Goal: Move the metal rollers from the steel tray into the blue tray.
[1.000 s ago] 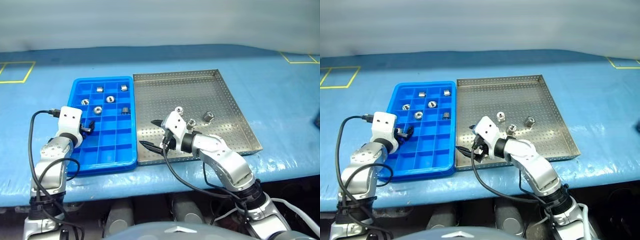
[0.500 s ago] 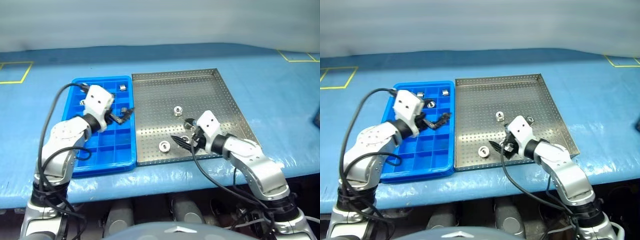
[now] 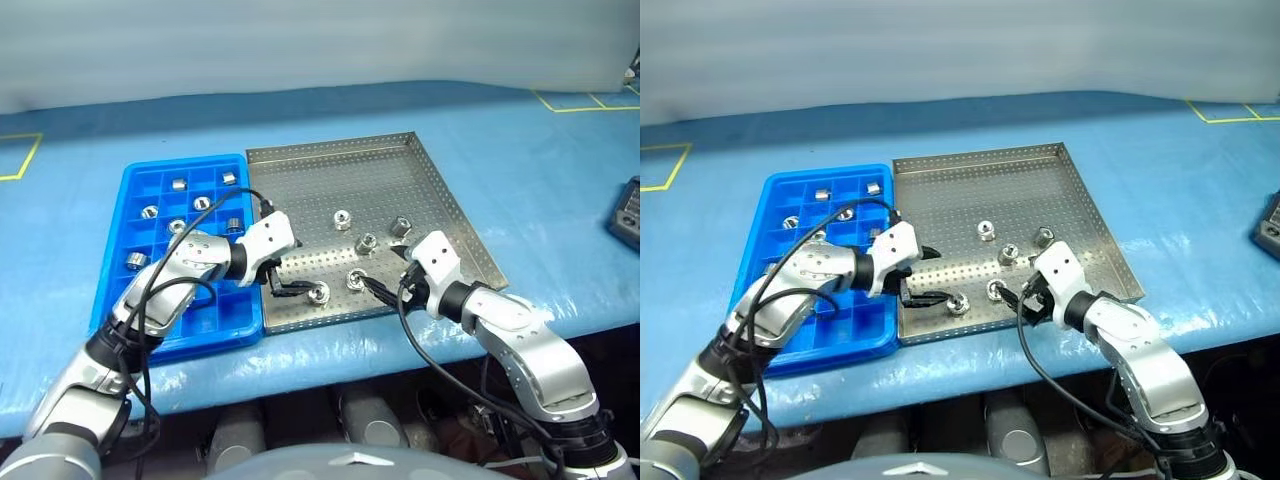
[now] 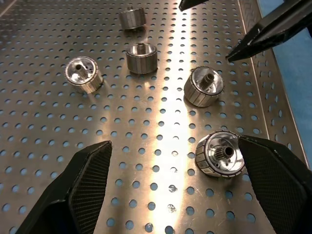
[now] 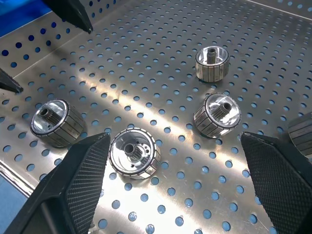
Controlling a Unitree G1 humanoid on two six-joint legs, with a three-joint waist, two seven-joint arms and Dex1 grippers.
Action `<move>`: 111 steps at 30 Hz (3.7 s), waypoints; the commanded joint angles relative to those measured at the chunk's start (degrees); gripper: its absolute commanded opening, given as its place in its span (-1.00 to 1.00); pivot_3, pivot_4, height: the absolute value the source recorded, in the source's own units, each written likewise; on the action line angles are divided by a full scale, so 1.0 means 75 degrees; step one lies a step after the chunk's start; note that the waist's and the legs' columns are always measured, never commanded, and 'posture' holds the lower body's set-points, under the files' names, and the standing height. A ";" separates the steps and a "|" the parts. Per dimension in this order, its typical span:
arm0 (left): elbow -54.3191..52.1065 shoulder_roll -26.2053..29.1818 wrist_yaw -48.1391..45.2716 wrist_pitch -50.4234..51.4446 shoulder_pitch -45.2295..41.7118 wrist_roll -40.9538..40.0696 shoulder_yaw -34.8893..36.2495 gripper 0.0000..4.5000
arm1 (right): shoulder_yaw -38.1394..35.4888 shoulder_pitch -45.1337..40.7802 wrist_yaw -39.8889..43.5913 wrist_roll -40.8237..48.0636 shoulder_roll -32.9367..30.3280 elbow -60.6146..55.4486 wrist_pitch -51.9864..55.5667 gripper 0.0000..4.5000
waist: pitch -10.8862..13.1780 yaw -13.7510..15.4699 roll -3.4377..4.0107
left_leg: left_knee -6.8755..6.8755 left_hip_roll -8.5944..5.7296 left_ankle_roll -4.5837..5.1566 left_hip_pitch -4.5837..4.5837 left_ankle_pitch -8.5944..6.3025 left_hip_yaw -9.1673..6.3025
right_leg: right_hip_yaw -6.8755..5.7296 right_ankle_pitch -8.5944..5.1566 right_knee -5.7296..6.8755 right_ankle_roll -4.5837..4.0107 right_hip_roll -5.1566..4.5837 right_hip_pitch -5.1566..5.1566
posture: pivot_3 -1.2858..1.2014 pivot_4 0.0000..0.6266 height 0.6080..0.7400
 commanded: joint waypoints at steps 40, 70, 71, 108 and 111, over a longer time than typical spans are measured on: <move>-0.1604 -0.2074 0.2780 0.0629 0.0894 0.0745 0.2790 -0.23 | 0.0956 -0.1033 0.0095 0.0295 0.1010 -0.0169 -0.0222 1.00 | 0.0000 -0.0198 0.0004 | 0.0003 0.0002 0.0002 0.0002 0.0000 -0.0007 | 0.0001 0.0015 0.0011 0.0028 0.0002 0.0002 | -0.07 -0.52 1.00; -0.4235 -0.2823 0.5969 0.2925 0.4991 0.0856 0.4606 -0.23 | 0.2795 -0.2356 0.1487 0.0327 0.1613 0.0727 -0.0455 1.00 | 0.0001 0.0742 -0.0004 | 0.0007 0.0001 -0.0001 0.0004 0.0001 -0.0017 | -0.0016 -0.0005 0.0003 -0.0009 -0.0001 0.0009 | 0.04 -0.52 1.00; -0.4190 -0.2826 0.5967 0.2963 0.5018 0.0831 0.4582 -0.23 | 0.2791 -0.2319 0.1454 0.0326 0.1618 0.0700 -0.0450 1.00 | 0.0000 0.0736 -0.0004 | 0.0007 0.0002 -0.0001 0.0004 0.0001 -0.0018 | -0.0016 -0.0005 0.0004 -0.0010 -0.0001 0.0009 | 0.04 -0.52 1.00; 0.0584 -0.1351 0.1211 -0.0428 -0.0062 0.0314 -0.0056 0.99 | -0.0118 0.0611 -0.0518 0.0302 0.0178 -0.1211 0.0381 1.00 | 0.0001 -0.0327 -0.0006 | 0.0008 -0.0003 0.0004 -0.0001 -0.0002 -0.0001 | 0.0002 -0.0009 -0.0003 -0.0012 -0.0002 0.0006 | -0.18 -0.52 1.00; 0.1166 -0.1537 0.1313 -0.0797 -0.0287 0.0725 -0.0315 0.99 | -0.0138 0.0713 -0.0571 0.0304 0.0181 -0.1236 0.0356 1.00 | 0.0001 -0.0459 -0.0006 | 0.0007 -0.0004 0.0004 -0.0001 -0.0002 -0.0002 | 0.0003 -0.0006 -0.0003 -0.0006 -0.0002 0.0006 | -0.19 -0.52 1.00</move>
